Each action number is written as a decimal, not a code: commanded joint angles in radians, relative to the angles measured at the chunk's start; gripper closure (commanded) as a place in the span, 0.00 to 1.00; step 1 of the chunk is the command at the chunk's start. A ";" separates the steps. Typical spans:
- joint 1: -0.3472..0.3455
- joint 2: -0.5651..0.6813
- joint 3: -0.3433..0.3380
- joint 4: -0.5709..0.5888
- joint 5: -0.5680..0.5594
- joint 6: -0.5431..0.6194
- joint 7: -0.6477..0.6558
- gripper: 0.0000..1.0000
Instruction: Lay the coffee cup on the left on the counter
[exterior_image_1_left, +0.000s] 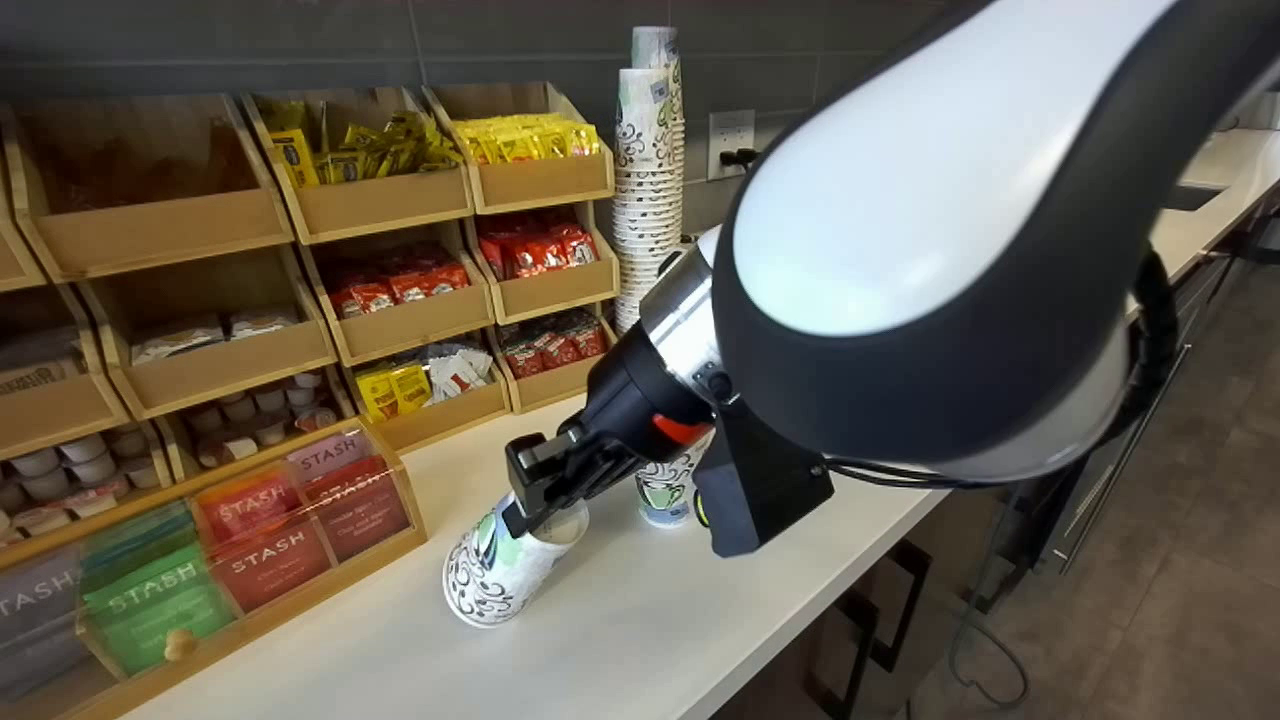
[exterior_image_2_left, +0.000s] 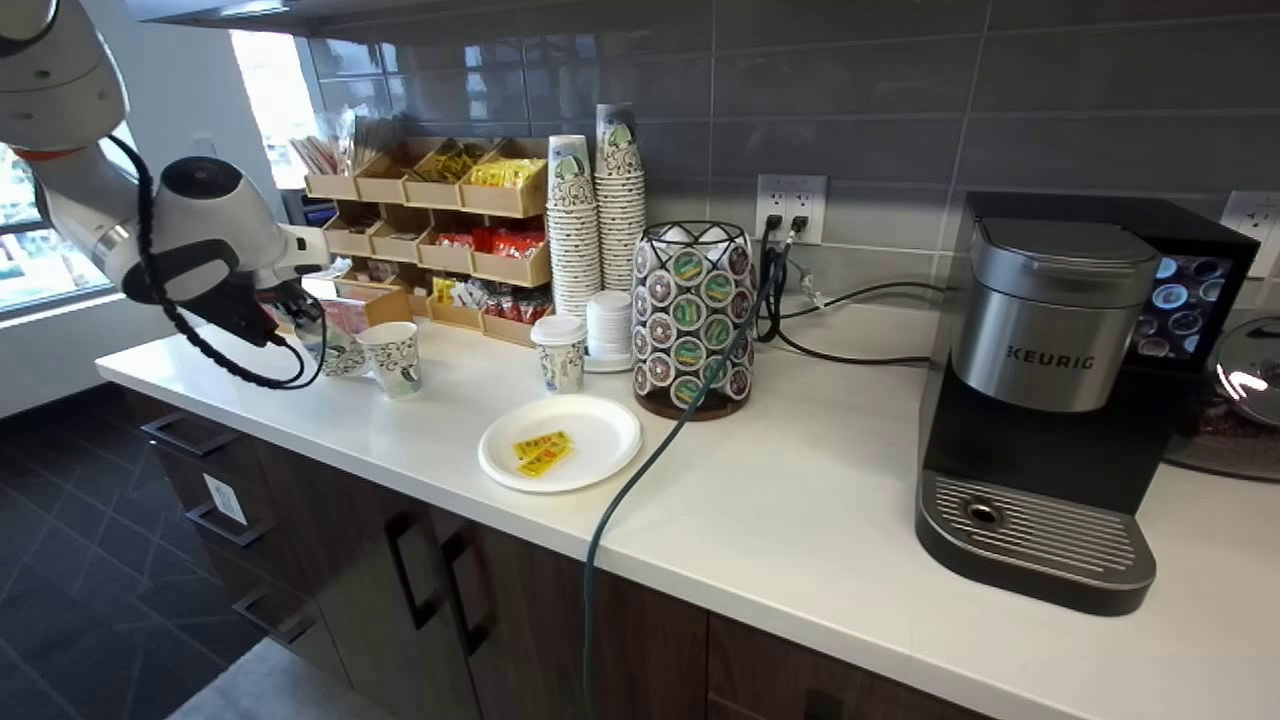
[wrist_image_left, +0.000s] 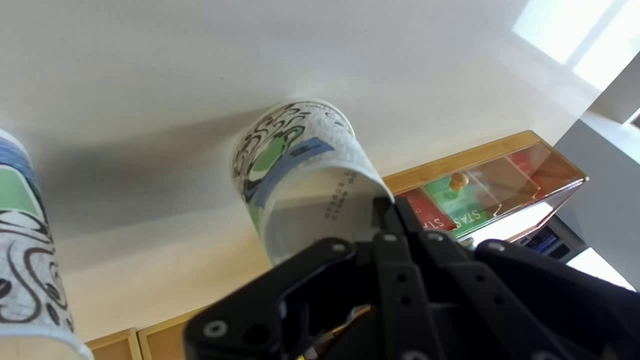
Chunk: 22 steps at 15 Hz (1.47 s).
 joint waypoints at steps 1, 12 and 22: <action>0.061 -0.015 -0.052 -0.119 0.006 0.121 -0.010 0.99; 0.061 -0.017 -0.031 -0.096 -0.009 0.206 -0.027 0.99; 0.180 0.087 -0.174 -0.138 -0.314 0.565 0.184 0.99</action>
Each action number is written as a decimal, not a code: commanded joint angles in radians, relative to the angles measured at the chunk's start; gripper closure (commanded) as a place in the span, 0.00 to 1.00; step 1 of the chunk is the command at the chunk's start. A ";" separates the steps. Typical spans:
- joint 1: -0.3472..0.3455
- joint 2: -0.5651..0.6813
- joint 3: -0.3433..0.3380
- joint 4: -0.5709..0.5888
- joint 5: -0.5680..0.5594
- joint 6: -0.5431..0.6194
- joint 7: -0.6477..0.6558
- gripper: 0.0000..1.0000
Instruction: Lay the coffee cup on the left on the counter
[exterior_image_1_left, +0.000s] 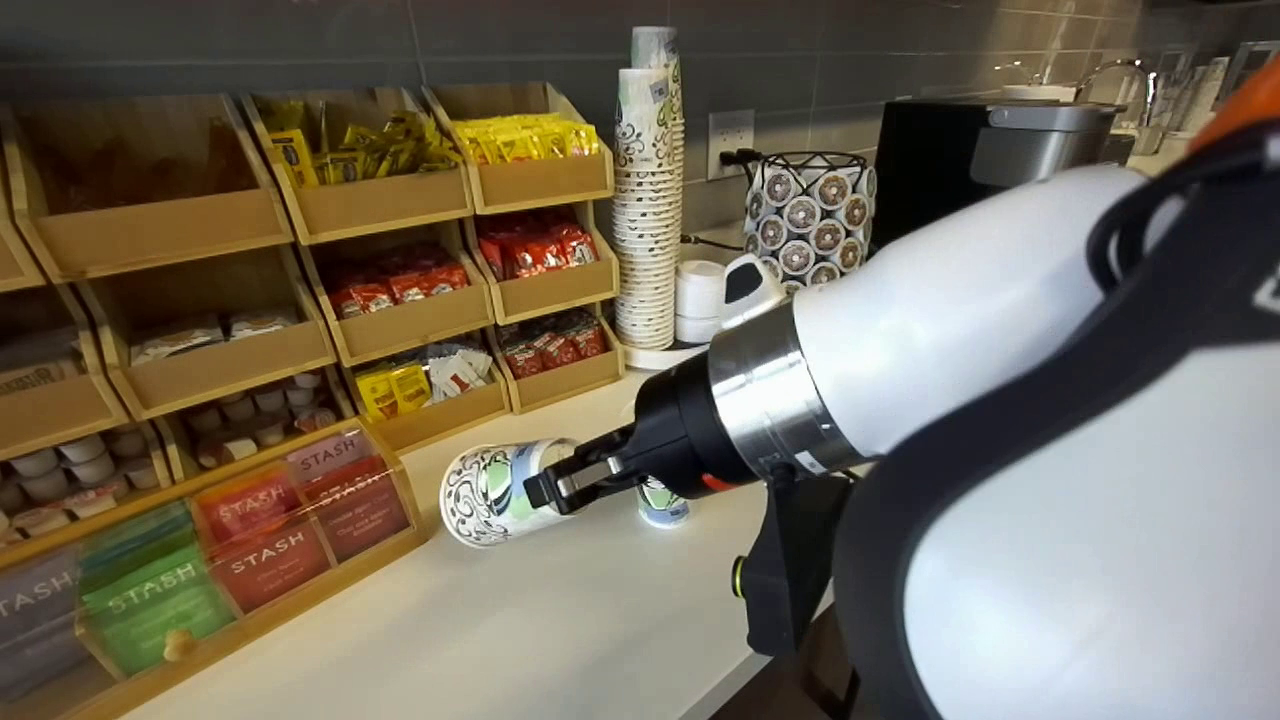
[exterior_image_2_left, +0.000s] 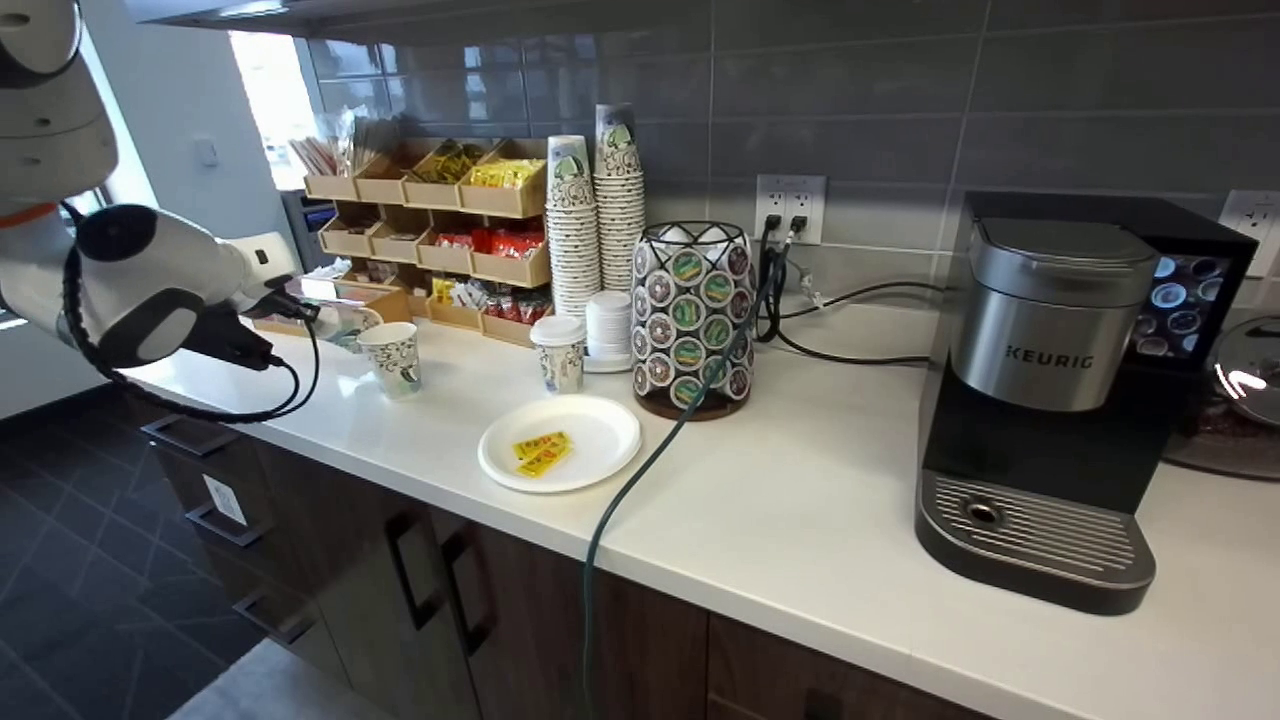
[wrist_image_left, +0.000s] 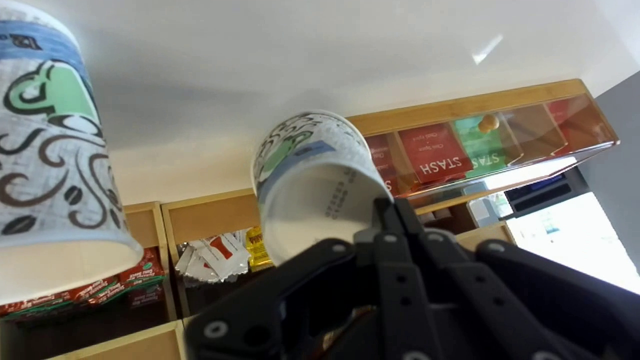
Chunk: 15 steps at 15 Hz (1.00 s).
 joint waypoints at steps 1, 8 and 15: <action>0.141 0.039 -0.196 -0.021 -0.181 0.097 0.198 0.99; 0.229 0.083 -0.336 -0.033 -0.282 0.175 0.314 0.74; 0.265 0.042 -0.356 -0.077 -0.270 0.170 0.319 0.29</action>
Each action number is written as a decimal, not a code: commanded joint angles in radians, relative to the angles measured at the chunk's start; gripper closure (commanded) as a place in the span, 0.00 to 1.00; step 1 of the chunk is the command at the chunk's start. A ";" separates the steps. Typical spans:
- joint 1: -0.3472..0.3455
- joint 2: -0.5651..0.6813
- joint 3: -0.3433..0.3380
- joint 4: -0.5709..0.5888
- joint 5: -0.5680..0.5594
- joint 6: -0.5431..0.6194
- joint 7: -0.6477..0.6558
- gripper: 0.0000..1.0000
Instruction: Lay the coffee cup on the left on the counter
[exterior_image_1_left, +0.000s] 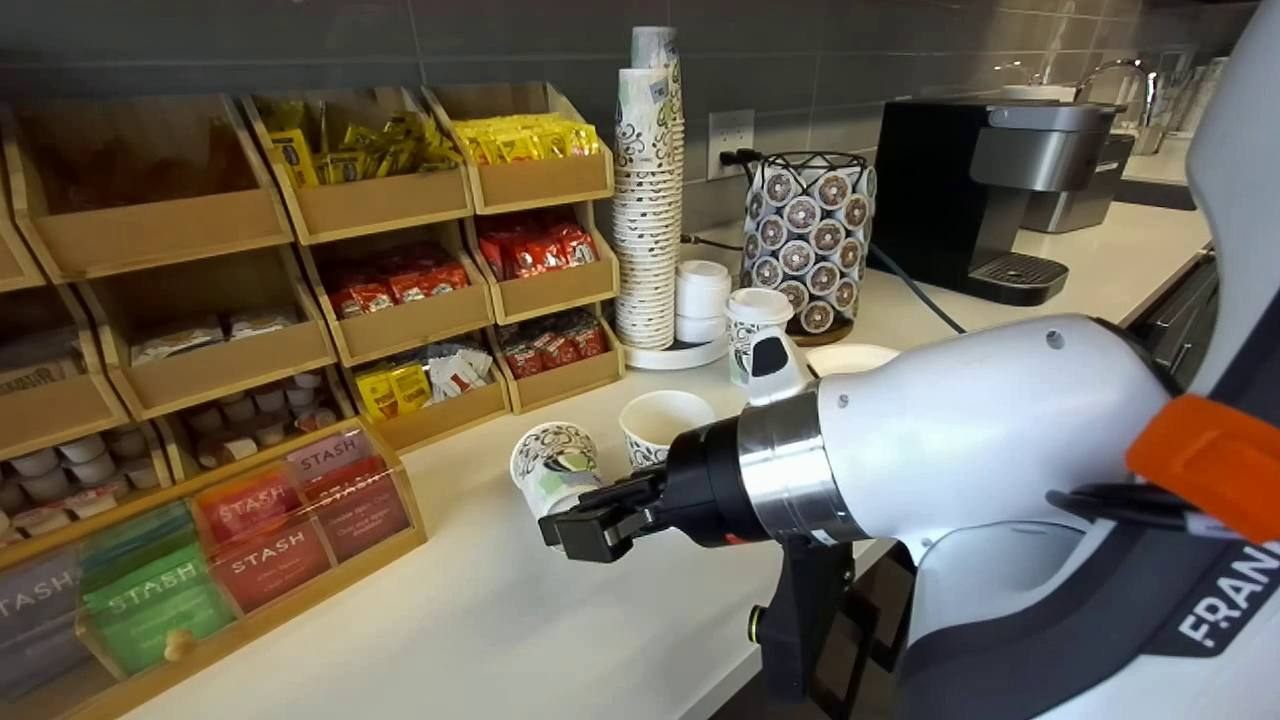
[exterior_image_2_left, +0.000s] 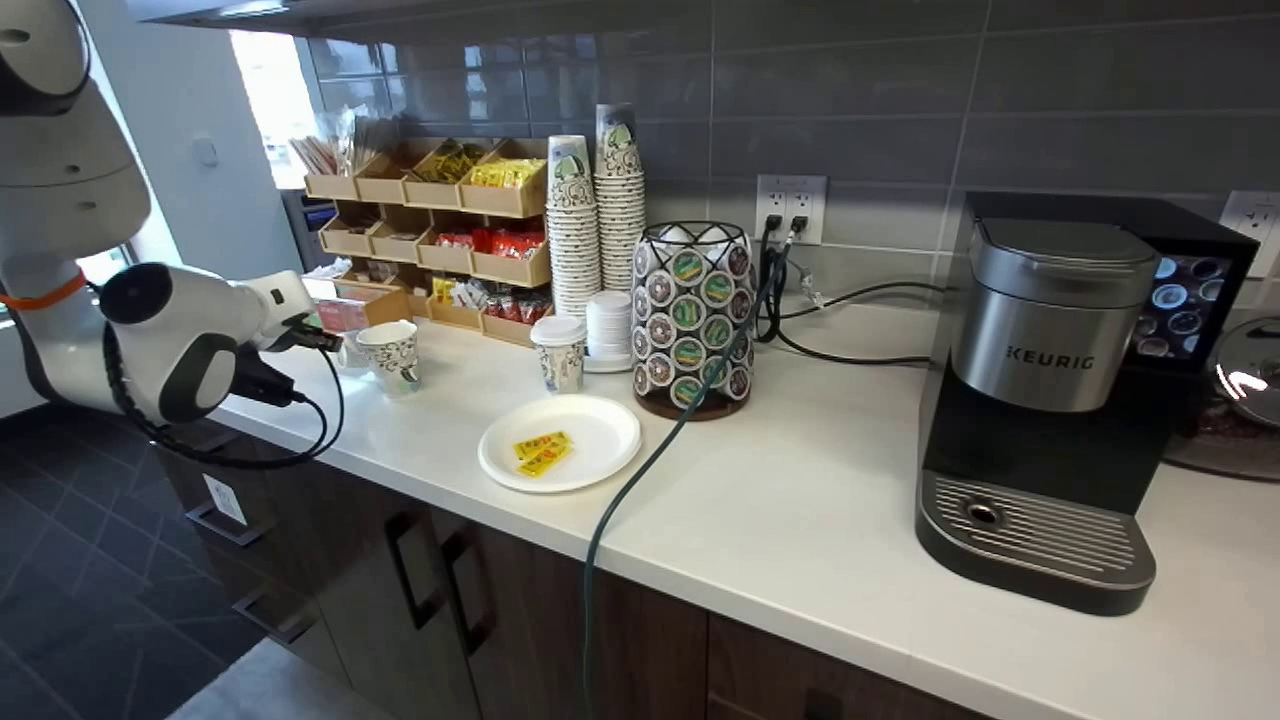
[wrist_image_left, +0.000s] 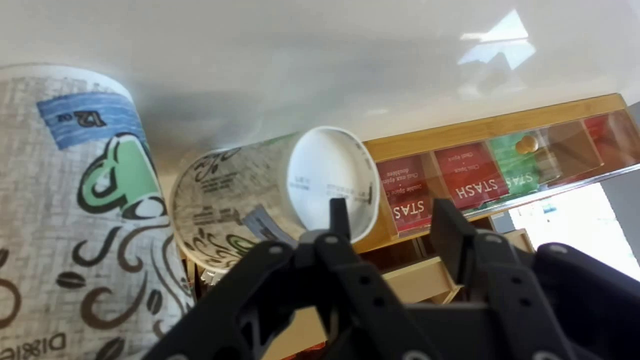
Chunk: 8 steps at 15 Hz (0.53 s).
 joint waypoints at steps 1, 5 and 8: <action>0.030 -0.042 -0.015 -0.056 -0.016 0.009 0.041 0.20; 0.034 -0.093 0.011 -0.101 -0.009 -0.019 0.092 0.00; 0.035 -0.145 0.035 -0.152 0.007 -0.031 0.152 0.00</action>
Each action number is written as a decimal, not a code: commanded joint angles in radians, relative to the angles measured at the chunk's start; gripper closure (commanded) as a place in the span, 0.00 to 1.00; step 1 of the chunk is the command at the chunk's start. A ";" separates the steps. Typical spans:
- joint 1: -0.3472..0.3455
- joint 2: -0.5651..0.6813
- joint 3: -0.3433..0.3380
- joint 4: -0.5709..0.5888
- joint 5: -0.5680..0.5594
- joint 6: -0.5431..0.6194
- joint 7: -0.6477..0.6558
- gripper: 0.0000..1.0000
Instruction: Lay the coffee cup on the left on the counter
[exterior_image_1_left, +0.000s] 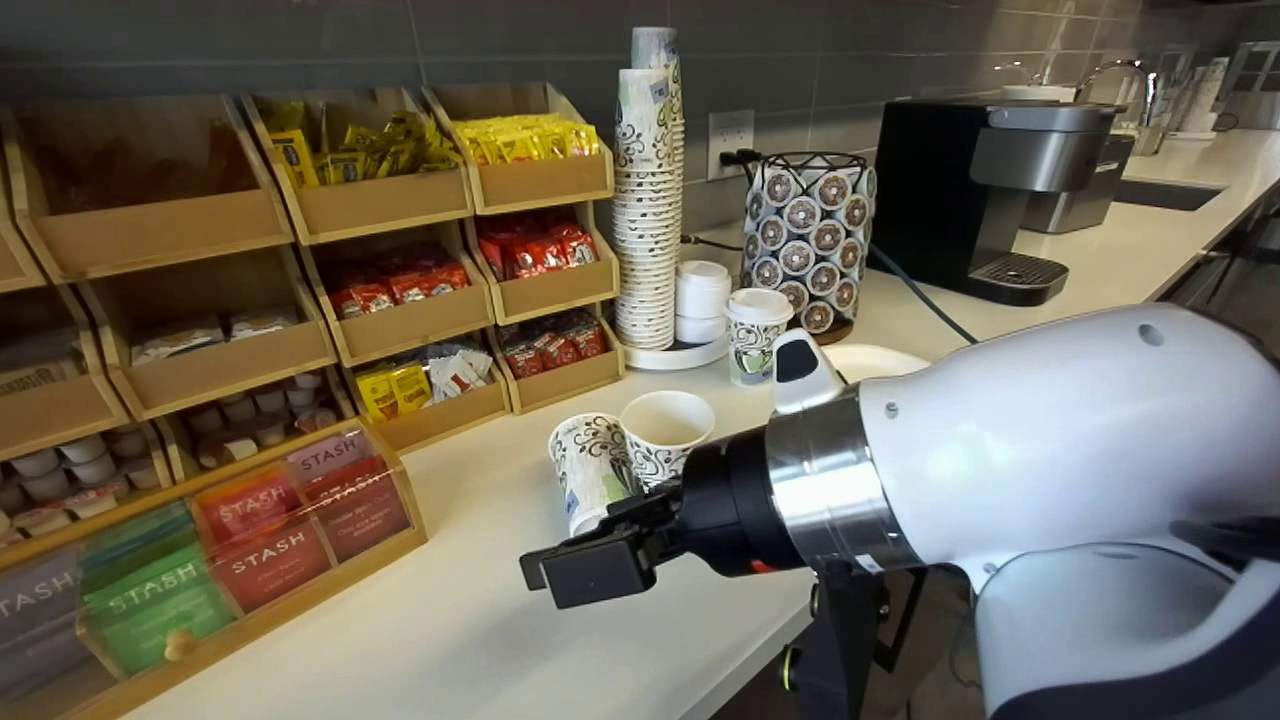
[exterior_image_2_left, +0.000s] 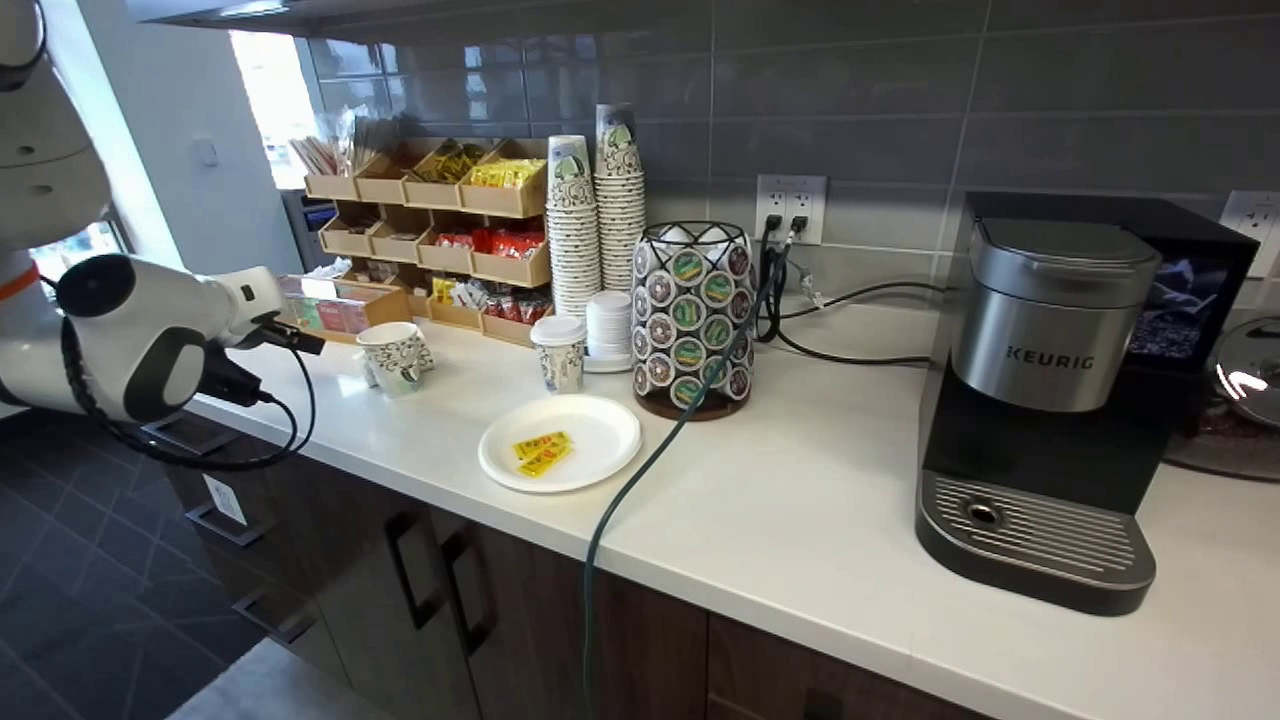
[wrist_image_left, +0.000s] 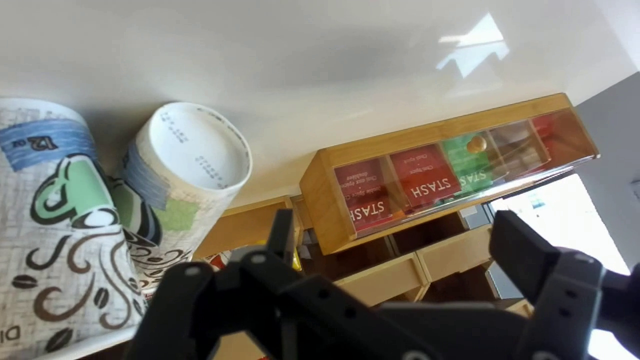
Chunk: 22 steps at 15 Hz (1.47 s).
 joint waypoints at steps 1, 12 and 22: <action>0.002 -0.094 0.025 -0.098 0.012 -0.034 0.097 0.00; -0.011 -0.338 0.099 -0.300 0.047 -0.259 0.359 0.00; -0.070 -0.740 0.068 -0.422 0.080 -0.965 0.524 0.00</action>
